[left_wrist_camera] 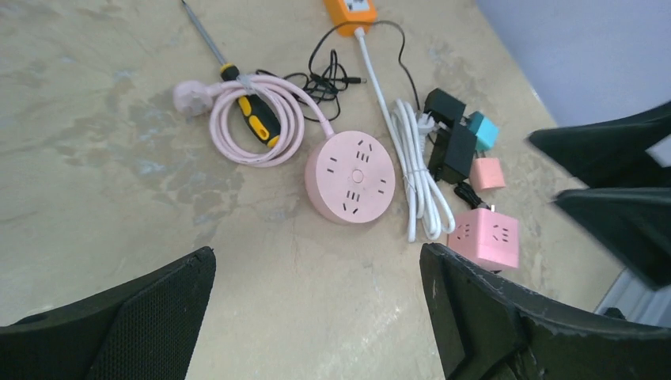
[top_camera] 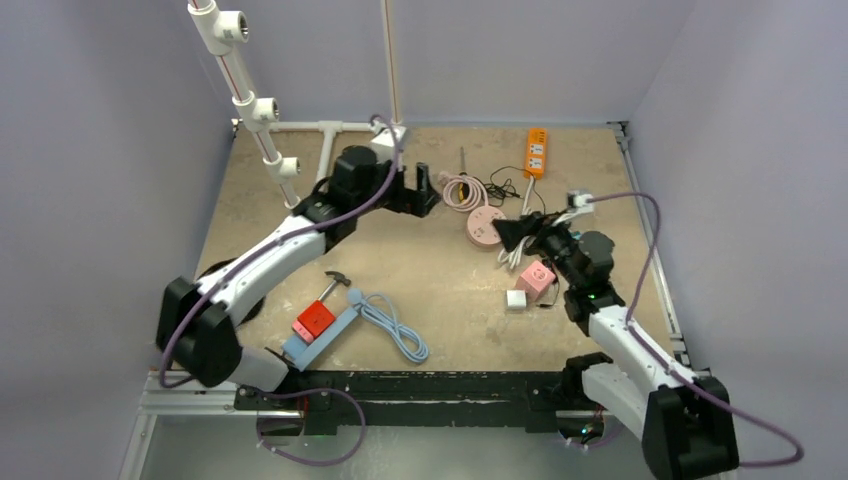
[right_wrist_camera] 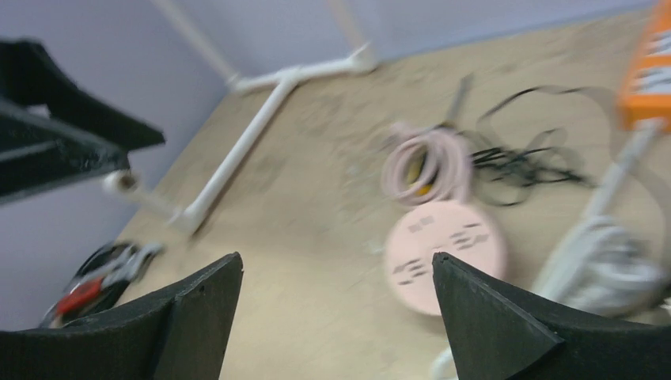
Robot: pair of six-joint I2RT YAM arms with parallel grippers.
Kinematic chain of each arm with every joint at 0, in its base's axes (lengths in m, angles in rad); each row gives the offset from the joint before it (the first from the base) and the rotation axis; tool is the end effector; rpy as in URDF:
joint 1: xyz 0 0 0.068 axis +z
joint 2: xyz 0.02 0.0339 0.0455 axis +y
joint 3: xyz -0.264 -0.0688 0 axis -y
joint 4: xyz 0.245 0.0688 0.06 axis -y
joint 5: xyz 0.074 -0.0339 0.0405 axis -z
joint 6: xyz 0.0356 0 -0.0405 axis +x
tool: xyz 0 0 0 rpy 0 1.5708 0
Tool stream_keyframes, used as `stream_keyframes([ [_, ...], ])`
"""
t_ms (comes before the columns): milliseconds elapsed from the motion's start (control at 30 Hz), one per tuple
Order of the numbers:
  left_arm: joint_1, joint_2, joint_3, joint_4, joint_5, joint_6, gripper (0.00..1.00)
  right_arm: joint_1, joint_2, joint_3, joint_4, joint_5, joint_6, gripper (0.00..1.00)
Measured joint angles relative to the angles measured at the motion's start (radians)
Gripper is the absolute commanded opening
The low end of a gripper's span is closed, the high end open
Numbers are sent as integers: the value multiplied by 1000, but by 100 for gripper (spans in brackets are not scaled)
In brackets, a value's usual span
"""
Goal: Pull the plug off the socket
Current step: Place the socket at the center of the board, then move the socket to the center of the board.
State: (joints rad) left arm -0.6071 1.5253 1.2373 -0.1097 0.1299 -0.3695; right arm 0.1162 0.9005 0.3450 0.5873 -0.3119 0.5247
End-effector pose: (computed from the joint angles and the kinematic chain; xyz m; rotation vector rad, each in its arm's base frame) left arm 0.2936 -0.2096 0.3228 0.3299 2.0187 -0.7545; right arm 0.2010 0.0345 0.2456 0.0688 1.5872 0.7439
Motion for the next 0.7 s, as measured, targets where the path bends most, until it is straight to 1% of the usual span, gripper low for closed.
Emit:
stream_keyframes([
  [67,38,-114,-84,-10,6,14,99,123,44,31,-26,4,-27,86],
  [133,82,-195,-177,-21,3,27,99,235,77,65,-58,9,-45,84],
  [233,132,-253,-291,-85,-33,60,99,402,105,100,-113,39,-61,86],
  [367,142,-258,-319,-152,-74,98,99,610,101,96,-183,120,-42,87],
  [467,176,-275,-319,-146,-81,100,99,771,93,81,-209,199,-5,88],
  [567,213,-286,-319,-140,-88,97,99,975,111,72,-224,336,42,88],
  [600,217,-286,-319,-140,-91,97,99,1028,128,73,-224,375,56,87],
  [700,218,-287,-319,-142,-105,96,99,1186,240,102,-246,511,106,73],
])
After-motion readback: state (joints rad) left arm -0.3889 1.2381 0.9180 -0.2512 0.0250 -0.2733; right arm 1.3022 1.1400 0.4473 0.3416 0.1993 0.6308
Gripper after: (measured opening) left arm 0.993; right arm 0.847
